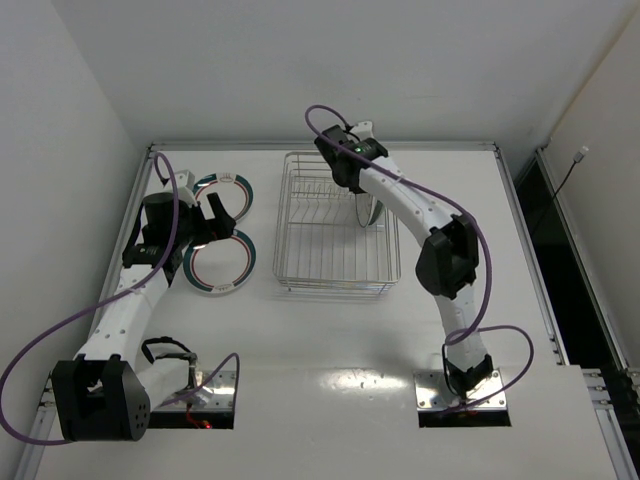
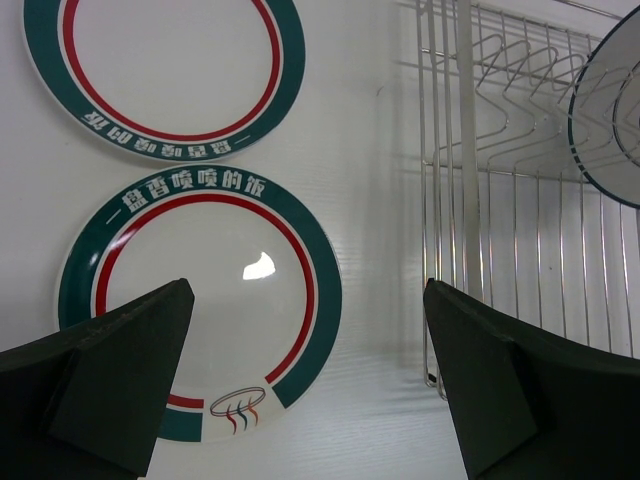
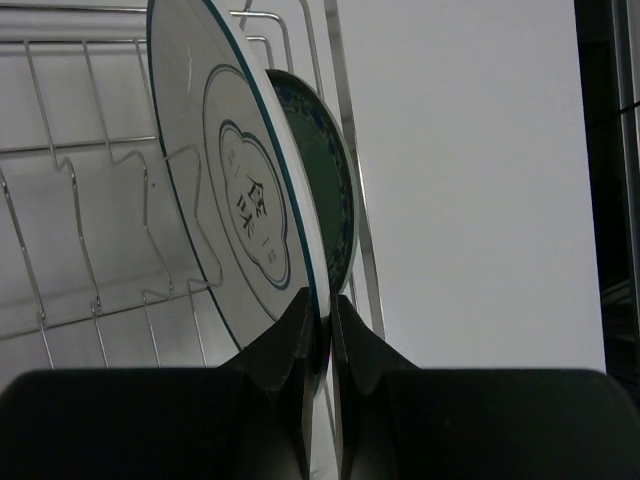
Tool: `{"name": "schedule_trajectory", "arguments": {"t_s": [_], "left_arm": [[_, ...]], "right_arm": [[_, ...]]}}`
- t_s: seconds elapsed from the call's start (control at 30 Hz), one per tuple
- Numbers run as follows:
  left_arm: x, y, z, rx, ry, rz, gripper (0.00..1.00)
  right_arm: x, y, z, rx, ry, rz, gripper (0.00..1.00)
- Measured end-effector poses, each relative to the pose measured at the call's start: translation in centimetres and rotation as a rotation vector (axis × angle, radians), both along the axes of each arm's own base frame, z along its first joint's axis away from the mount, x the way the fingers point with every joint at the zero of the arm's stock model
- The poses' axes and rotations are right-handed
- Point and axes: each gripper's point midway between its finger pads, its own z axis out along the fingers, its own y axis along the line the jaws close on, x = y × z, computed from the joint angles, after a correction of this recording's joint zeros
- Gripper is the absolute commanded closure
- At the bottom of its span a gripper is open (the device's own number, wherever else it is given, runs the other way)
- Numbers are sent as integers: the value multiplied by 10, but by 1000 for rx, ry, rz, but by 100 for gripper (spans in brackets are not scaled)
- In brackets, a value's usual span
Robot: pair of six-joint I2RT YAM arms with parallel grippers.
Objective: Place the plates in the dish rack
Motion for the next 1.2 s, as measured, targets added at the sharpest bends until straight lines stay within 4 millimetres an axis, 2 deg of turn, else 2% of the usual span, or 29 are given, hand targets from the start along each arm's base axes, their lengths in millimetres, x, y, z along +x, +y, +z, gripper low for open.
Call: {"name": "schedule_trajectory", "arguments": {"t_s": [0.13, 0.3, 0.57, 0.63, 0.77, 0.9, 1.0, 1.1, 1.2], "left_arm": [[0, 0, 0, 0, 0, 0, 0], [0, 3, -1, 6, 2, 15, 0], [-7, 47, -9, 86, 64, 282, 0], [-10, 59, -8, 107, 77, 358, 0], [-16, 79, -7, 139, 95, 485, 0], [-20, 86, -13, 152, 122, 533, 0], [-24, 88, -22, 150, 161, 553, 0], [-27, 90, -31, 99, 200, 567, 0], [-37, 109, -51, -4, 241, 617, 0]], "right_arm": [[0, 4, -6, 20, 14, 9, 100], [1, 4, -7, 45, 28, 20, 89], [-4, 17, -7, 123, 100, 120, 80], [-7, 17, 4, 145, 100, 149, 80], [-18, 12, 43, 170, 65, 201, 79], [-33, 2, 89, 195, -12, 239, 79], [-53, -6, 114, 219, -52, 274, 79], [-76, -12, 128, 262, -85, 315, 79], [-95, -13, 134, 321, -112, 358, 79]]}}
